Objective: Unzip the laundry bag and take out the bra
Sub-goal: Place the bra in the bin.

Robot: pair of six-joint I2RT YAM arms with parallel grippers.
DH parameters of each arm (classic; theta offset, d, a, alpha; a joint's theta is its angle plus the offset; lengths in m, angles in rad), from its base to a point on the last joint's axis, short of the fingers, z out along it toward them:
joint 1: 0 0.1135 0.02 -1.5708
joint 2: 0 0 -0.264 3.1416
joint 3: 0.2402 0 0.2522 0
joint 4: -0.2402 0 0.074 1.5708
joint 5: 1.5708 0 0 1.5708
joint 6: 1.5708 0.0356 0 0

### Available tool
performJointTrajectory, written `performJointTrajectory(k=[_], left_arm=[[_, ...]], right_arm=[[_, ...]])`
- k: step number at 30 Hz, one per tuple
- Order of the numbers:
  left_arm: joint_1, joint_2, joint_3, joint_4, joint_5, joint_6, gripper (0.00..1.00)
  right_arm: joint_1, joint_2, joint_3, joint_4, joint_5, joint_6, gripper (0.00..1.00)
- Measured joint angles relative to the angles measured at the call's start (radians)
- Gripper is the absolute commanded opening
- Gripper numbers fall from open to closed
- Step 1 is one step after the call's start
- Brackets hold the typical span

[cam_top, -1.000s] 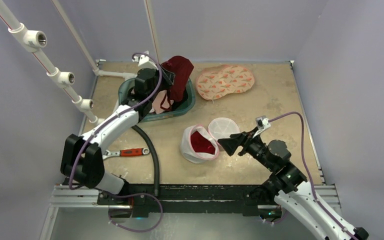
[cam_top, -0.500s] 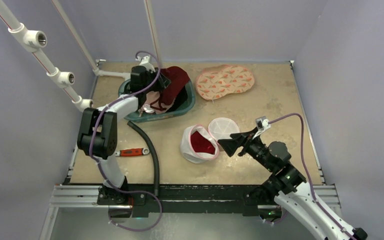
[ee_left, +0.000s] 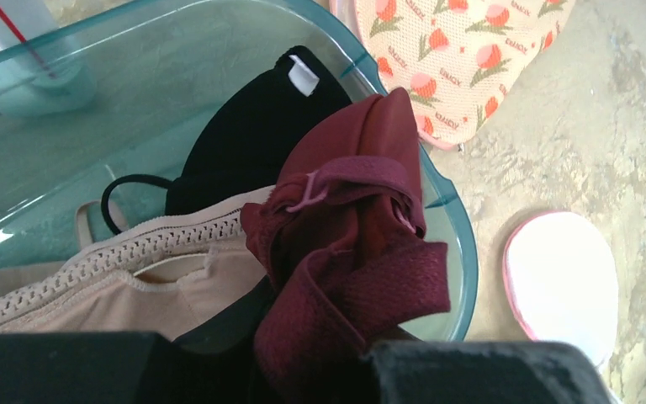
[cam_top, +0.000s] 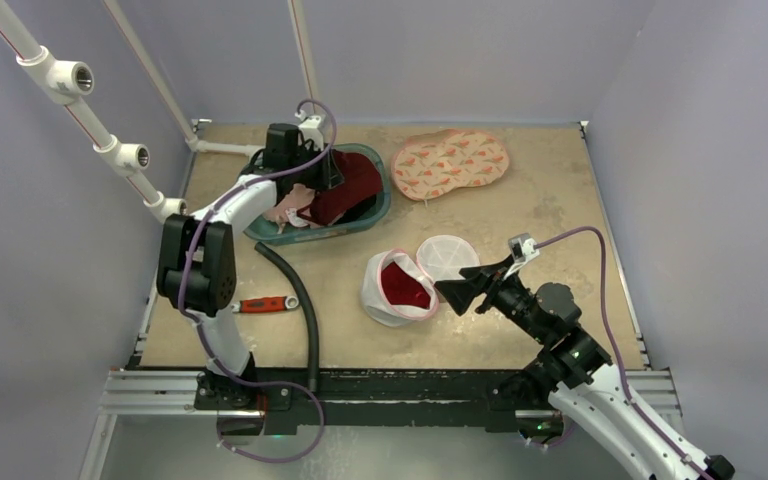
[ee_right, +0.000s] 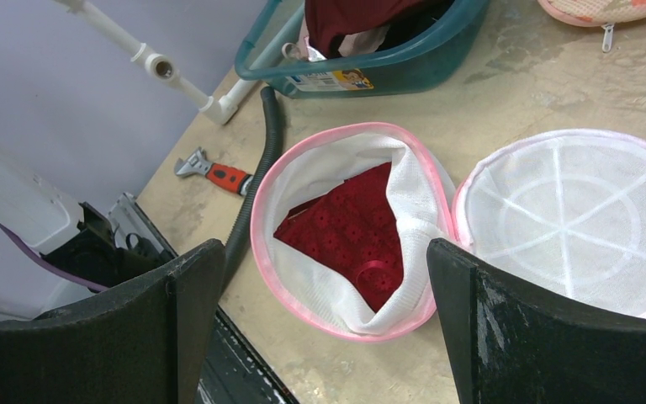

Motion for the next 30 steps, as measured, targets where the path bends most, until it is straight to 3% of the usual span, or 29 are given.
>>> performJointTrajectory(k=[10,11,14,17,19,21,30], left_arm=[[0.005,-0.029,0.056,-0.137,-0.022,0.046,0.00],[0.005,-0.023,0.060,-0.142,-0.033,0.048,0.04],[0.005,-0.001,0.060,-0.156,-0.071,0.048,0.35],[0.005,0.020,0.060,-0.185,-0.117,0.049,0.54],[0.005,0.022,0.060,-0.198,-0.145,0.050,0.73],[0.005,0.018,0.060,-0.199,-0.177,0.050,0.83],[0.005,-0.103,0.058,-0.219,-0.358,0.039,0.90]], right_arm=[[0.000,0.000,0.000,0.000,-0.004,-0.003,0.92],[0.000,0.000,0.000,0.000,-0.005,-0.003,0.92],[0.000,0.000,0.000,0.000,-0.009,-0.003,0.92],[0.000,0.000,0.000,0.000,-0.011,-0.003,0.92],[0.000,0.000,0.000,0.000,-0.011,-0.003,0.92],[0.000,0.000,0.000,0.000,-0.016,-0.003,0.92],[0.000,0.008,0.000,0.000,-0.026,-0.004,0.92]])
